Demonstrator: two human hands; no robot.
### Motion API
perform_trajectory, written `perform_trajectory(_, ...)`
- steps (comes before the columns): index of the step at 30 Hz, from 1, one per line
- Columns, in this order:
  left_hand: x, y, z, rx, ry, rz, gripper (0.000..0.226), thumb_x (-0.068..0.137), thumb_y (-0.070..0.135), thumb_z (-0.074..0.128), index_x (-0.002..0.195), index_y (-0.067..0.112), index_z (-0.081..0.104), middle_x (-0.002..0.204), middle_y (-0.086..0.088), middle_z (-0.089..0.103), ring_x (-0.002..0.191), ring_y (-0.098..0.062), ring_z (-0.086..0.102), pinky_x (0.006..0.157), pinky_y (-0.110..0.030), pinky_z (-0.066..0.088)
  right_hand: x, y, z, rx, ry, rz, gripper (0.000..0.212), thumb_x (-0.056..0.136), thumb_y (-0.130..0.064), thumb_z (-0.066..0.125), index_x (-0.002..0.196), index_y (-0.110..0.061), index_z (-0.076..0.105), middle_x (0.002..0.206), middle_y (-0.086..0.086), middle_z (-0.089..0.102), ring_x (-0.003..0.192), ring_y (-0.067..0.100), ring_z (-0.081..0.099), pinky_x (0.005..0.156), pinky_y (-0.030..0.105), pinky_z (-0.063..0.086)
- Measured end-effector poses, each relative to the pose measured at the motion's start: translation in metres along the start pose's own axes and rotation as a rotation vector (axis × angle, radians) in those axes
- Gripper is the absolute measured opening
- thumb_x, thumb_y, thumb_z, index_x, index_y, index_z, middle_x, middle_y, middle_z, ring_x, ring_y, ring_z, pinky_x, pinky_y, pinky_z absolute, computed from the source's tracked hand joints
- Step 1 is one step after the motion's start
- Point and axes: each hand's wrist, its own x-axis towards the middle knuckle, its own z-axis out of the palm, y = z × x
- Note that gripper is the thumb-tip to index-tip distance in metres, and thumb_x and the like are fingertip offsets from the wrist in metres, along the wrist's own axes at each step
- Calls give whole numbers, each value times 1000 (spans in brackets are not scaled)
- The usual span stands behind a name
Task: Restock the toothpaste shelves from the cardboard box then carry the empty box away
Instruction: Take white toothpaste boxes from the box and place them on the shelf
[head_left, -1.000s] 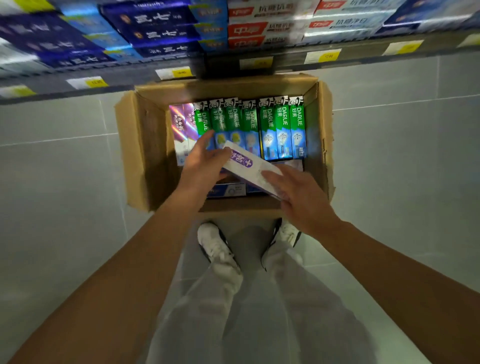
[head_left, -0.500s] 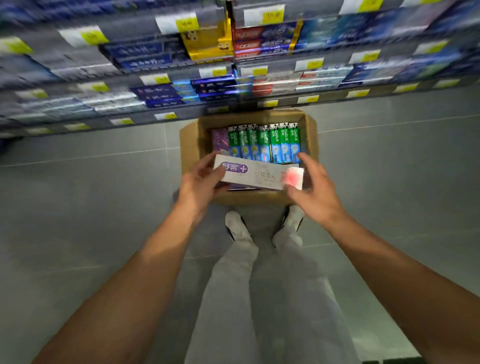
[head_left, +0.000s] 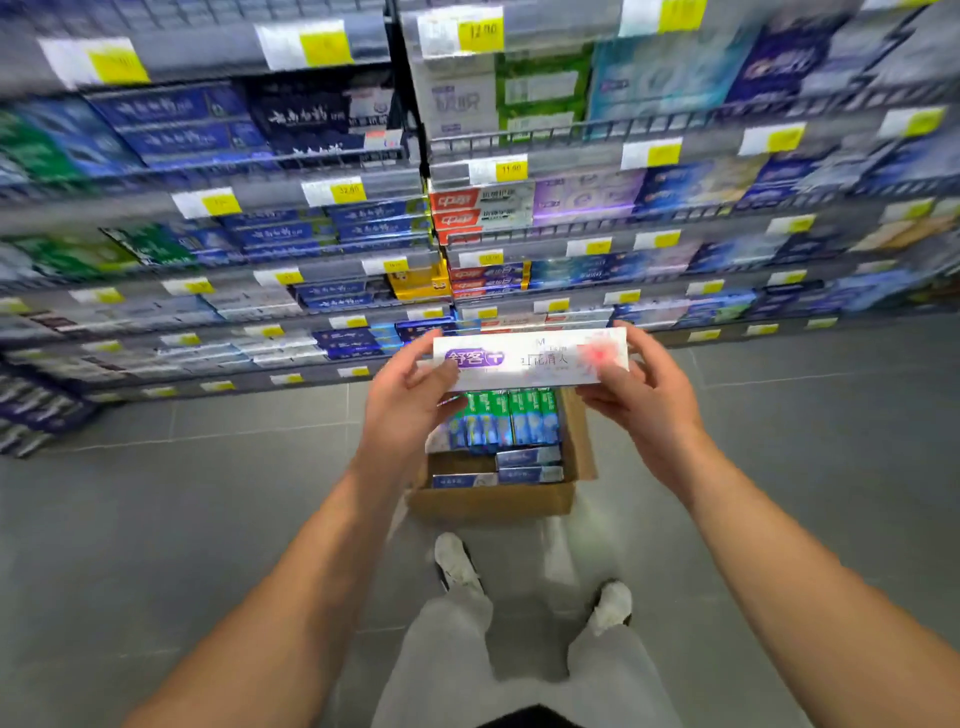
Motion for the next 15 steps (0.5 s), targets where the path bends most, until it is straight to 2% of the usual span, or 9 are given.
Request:
perform_trajectory(5, -24, 45, 66, 58, 35, 191, 35, 92, 7, 63, 116, 31, 61, 90, 3, 76, 82, -15, 72, 74, -35, 57, -7, -62, -54, 21, -20, -143, 45, 93, -4, 58, 134, -21, 51, 106, 2, 73, 88, 20, 70, 70, 26, 56)
perform_trajectory(8, -36, 79, 107, 88, 27, 324, 35, 90, 5, 65, 116, 29, 64, 90, 0, 74, 76, -13, 71, 70, -34, 58, -6, -108, -91, 19, -68, -244, 47, 93, -6, 60, 135, -25, 51, 115, 7, 70, 100, 26, 69, 79, 34, 58)
perform_trajectory(11, -48, 122, 147, 128, 57, 461, 35, 90, 9, 66, 121, 25, 63, 79, 0, 66, 58, -4, 61, 54, -21, 49, 0, -161, -121, -3, -83, -356, 49, 91, -14, 66, 135, -31, 52, 123, 5, 66, 106, 27, 67, 86, 41, 57)
perform_trajectory(13, -55, 152, 171, 116, 70, 511, 36, 91, 10, 66, 124, 24, 62, 87, -2, 68, 64, -4, 65, 55, -17, 49, 2, -197, -134, -21, -101, -425, 52, 88, -20, 69, 135, -32, 52, 124, 5, 66, 108, 28, 67, 86, 41, 57)
perform_trajectory(15, -58, 178, 189, 105, 78, 566, 37, 91, 10, 66, 125, 23, 61, 91, -4, 70, 69, -5, 66, 58, -18, 52, 5, -230, -144, -19, -105, -487, 50, 90, -15, 67, 136, -28, 51, 122, 6, 66, 103, 26, 69, 83, 39, 58)
